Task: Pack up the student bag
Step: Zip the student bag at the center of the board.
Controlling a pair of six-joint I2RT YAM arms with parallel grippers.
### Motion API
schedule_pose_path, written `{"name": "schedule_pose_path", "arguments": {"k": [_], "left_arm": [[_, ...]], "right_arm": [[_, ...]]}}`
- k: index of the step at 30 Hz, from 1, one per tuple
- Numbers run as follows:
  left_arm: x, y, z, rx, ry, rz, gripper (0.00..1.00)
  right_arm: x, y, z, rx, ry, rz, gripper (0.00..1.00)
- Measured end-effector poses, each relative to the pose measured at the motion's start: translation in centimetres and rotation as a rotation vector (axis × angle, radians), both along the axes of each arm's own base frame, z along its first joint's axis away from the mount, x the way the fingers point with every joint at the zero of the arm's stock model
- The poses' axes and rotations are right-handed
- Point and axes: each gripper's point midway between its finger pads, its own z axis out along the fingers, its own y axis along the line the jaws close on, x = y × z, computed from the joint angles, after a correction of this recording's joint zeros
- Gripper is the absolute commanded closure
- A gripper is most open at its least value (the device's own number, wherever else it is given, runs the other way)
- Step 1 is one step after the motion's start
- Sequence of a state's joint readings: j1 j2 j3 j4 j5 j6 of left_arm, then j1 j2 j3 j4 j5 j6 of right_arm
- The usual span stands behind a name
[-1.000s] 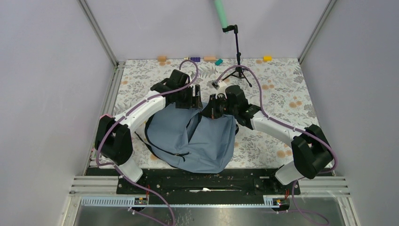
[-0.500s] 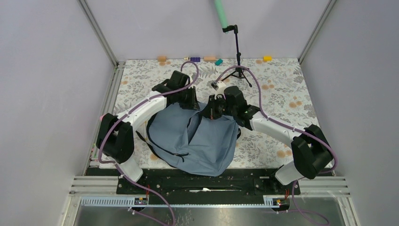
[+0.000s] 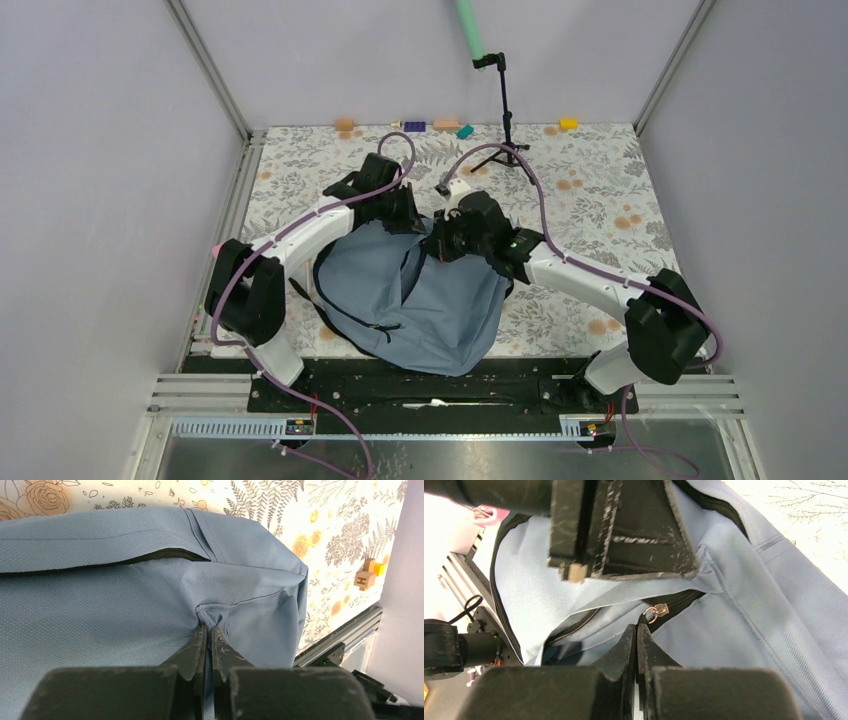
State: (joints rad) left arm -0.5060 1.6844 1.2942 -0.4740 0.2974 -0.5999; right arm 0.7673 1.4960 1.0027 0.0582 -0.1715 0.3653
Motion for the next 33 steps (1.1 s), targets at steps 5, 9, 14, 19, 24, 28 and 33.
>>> {"name": "schedule_pose_path", "arguments": {"k": [5, 9, 14, 19, 24, 28, 33], "left_arm": [[0.2, 0.1, -0.2, -0.034, 0.026, 0.043, 1.0], [0.4, 0.3, -0.1, -0.063, 0.038, 0.073, 1.0], [0.9, 0.4, -0.1, -0.085, 0.033, 0.103, 1.0], [1.6, 0.6, 0.2, -0.098, 0.022, 0.125, 1.0], [1.8, 0.8, 0.3, -0.102, 0.018, 0.131, 1.0], [2.1, 1.1, 0.3, -0.102, 0.017, 0.14, 1.0], [3.0, 2.1, 0.4, -0.101, 0.007, 0.166, 1.0]], "right_arm": [[-1.3, 0.7, 0.6, -0.027, -0.038, -0.005, 1.0], [-2.5, 1.4, 0.9, -0.043, -0.065, -0.011, 1.0], [-6.4, 2.9, 1.3, -0.02, -0.057, 0.05, 1.0], [-9.1, 3.8, 1.4, -0.004, -0.042, 0.102, 1.0], [-9.2, 3.9, 1.4, -0.009, -0.047, 0.096, 1.0], [-9.7, 4.1, 1.3, -0.011, -0.048, 0.109, 1.0], [-10.9, 4.4, 0.8, -0.025, -0.053, 0.137, 1.0]]}}
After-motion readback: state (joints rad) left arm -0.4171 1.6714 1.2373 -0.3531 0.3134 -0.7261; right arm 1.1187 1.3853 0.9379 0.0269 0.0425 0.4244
